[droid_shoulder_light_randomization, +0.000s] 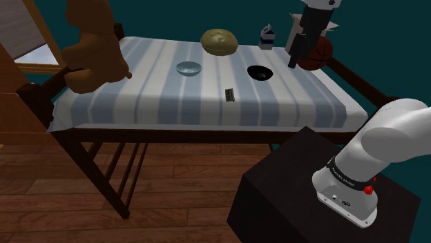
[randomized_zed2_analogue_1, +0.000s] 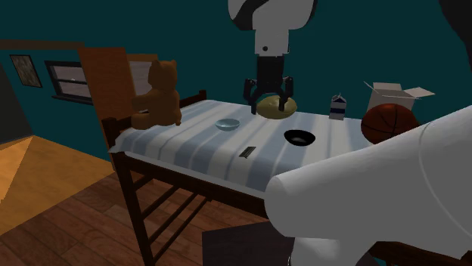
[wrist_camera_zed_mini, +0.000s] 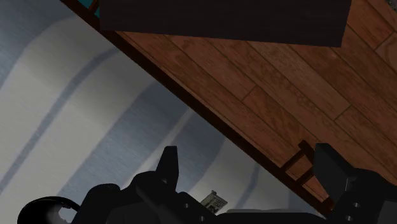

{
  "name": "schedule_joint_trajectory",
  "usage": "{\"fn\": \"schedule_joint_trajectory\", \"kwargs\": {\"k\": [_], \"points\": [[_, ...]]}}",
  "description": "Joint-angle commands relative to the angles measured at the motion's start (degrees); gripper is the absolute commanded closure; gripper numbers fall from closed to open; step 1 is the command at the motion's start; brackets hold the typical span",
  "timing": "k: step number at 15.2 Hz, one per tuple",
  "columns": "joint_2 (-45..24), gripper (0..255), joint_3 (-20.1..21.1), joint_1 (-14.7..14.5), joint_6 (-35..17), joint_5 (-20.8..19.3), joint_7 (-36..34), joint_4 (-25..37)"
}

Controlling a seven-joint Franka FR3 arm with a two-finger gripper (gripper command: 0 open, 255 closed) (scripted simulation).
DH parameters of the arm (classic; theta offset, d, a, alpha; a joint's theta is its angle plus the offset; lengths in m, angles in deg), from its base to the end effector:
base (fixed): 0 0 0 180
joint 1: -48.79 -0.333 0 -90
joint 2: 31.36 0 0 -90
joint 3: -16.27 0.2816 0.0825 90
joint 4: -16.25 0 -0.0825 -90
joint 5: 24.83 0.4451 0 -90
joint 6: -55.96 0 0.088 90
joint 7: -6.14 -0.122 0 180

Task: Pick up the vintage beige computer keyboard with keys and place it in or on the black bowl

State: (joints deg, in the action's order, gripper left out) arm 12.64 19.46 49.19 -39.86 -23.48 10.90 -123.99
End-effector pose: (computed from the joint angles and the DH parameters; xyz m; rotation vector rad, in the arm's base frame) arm 0.4019 0.0225 0.5034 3.1215 0.1774 -0.0132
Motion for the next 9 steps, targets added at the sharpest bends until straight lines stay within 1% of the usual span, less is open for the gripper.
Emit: {"fn": "schedule_joint_trajectory", "kwargs": {"k": [1, 5, 9], "points": [[0.00, 0, 0.00, 0.00, 0.00, 0.00, 0.00, 0.00], [-6.04, 0, 2.81, 1.16, -8.65, 0.70, -5.85, -1.58], [-13.39, 0, 5.48, 2.61, -16.96, 0.54, -11.87, -1.61]]}}
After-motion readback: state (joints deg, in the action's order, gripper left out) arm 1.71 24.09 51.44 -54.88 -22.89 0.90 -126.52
